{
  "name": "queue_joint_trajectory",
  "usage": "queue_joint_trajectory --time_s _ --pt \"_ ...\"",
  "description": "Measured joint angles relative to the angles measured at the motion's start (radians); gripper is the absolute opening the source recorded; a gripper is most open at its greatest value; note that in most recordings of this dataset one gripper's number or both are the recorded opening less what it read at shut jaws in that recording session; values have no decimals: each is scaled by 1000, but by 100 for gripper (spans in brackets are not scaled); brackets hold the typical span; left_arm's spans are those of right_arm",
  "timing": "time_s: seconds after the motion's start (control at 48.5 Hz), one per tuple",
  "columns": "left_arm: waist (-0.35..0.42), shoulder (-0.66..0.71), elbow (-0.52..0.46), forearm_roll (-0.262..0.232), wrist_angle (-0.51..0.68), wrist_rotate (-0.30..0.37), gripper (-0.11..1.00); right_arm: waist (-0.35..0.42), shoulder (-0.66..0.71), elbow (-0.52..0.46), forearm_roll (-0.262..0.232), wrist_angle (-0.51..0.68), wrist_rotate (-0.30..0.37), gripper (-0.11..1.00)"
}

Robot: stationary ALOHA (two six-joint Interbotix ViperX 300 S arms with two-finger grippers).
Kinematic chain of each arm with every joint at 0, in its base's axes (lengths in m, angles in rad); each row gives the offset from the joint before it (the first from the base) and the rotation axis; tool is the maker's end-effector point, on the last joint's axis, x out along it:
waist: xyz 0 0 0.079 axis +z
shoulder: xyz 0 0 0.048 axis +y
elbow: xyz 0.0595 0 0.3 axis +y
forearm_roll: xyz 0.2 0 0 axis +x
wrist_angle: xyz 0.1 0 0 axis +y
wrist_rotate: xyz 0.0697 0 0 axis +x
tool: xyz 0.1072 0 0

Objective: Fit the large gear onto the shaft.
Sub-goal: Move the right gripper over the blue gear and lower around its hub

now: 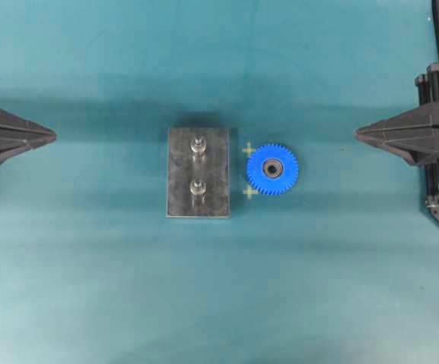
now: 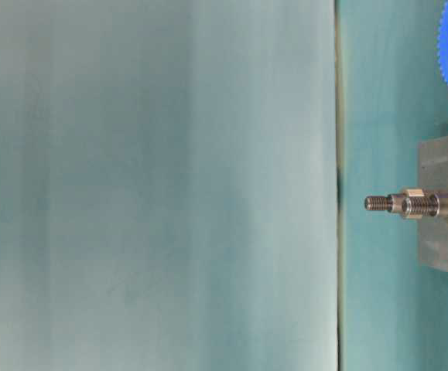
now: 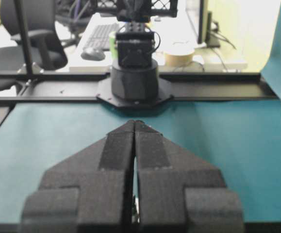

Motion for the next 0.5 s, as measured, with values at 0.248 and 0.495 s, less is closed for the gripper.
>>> queue_joint_trajectory --time_s 0.248,0.495 --pt "-21 89 28 6 78 -129 0 -63 0 18 192 210 89 1" --pt "-17 221 -29 8 256 -83 0 -114 20 -35 218 485 137 1"
